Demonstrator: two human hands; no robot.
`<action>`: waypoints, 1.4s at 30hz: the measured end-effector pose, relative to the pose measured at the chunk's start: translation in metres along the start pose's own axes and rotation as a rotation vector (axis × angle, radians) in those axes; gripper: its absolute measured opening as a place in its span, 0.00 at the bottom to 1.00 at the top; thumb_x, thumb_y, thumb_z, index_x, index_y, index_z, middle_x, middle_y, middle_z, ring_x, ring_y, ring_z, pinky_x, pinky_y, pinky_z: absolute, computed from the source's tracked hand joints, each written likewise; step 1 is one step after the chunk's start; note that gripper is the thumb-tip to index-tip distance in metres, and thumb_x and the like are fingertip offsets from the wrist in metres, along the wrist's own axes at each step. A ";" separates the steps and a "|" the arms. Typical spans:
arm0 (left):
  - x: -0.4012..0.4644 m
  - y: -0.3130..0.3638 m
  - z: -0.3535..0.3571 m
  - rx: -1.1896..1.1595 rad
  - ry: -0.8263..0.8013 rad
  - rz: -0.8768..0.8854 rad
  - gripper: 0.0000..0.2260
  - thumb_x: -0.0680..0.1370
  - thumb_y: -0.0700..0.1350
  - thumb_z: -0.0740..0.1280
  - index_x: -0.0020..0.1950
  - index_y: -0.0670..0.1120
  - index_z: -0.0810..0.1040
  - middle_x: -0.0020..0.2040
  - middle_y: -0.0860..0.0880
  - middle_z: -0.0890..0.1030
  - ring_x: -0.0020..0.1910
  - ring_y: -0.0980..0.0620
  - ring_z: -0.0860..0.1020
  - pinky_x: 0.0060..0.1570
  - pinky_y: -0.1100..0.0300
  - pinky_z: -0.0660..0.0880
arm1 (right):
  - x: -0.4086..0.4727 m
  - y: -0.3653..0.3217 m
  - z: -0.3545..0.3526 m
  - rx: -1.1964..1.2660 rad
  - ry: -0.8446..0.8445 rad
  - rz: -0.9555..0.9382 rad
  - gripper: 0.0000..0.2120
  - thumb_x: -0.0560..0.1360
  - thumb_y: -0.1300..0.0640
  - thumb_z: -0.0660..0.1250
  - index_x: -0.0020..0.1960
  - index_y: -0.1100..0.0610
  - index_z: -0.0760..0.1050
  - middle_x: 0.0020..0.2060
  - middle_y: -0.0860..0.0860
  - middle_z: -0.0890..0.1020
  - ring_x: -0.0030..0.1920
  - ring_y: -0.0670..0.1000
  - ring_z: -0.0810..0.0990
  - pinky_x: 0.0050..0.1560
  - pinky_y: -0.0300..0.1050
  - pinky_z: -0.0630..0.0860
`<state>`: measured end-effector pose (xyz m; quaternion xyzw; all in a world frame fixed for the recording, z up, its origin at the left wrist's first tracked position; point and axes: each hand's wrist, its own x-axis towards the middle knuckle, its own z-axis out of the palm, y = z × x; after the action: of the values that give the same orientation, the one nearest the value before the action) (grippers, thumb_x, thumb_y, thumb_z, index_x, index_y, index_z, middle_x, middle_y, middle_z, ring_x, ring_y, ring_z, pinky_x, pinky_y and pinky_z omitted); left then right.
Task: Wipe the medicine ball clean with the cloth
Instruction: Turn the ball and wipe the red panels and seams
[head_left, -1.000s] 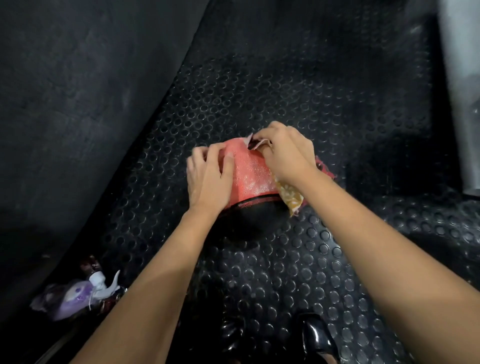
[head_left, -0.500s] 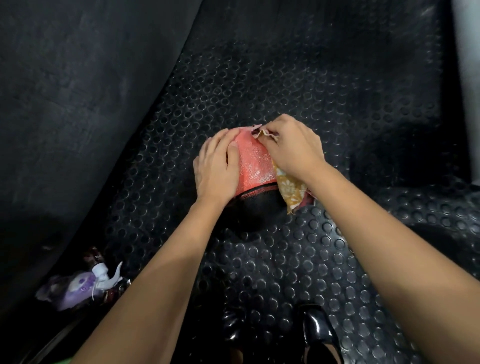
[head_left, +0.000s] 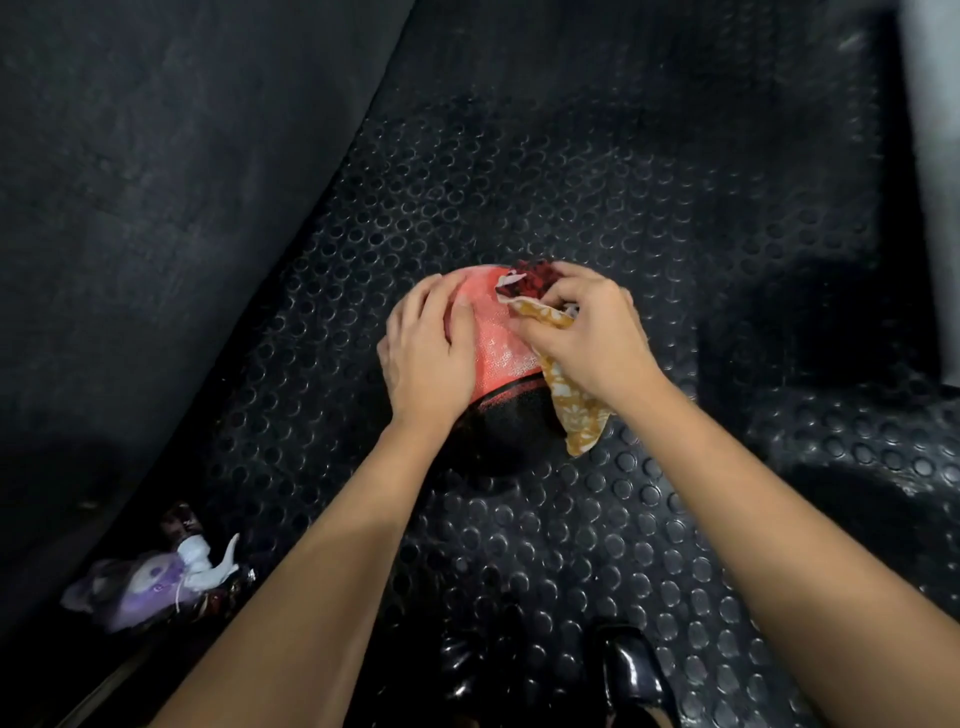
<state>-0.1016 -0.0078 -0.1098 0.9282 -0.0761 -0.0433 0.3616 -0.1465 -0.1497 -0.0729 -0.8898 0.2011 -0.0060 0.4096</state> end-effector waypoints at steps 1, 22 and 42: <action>0.000 -0.001 -0.001 -0.007 0.005 0.000 0.20 0.79 0.55 0.51 0.69 0.55 0.71 0.70 0.56 0.69 0.70 0.53 0.63 0.70 0.47 0.60 | -0.002 0.000 0.001 0.013 0.022 -0.013 0.09 0.70 0.51 0.73 0.43 0.57 0.81 0.67 0.51 0.72 0.69 0.48 0.66 0.55 0.33 0.55; -0.009 0.011 0.016 0.135 0.061 -0.017 0.20 0.81 0.56 0.50 0.70 0.56 0.70 0.71 0.57 0.67 0.71 0.52 0.62 0.67 0.41 0.60 | -0.038 -0.003 0.015 -0.484 0.155 -0.274 0.13 0.74 0.59 0.66 0.57 0.52 0.80 0.48 0.56 0.76 0.48 0.57 0.75 0.40 0.50 0.75; -0.010 0.006 0.009 0.031 0.107 -0.115 0.21 0.80 0.53 0.49 0.71 0.55 0.69 0.70 0.55 0.67 0.69 0.51 0.63 0.67 0.46 0.62 | -0.016 -0.017 0.019 -0.590 0.157 -0.257 0.14 0.75 0.56 0.65 0.59 0.48 0.78 0.52 0.54 0.74 0.52 0.56 0.74 0.42 0.48 0.72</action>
<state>-0.1131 -0.0163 -0.1118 0.9375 -0.0041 -0.0132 0.3478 -0.1517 -0.1204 -0.0702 -0.9850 0.1111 -0.0680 0.1133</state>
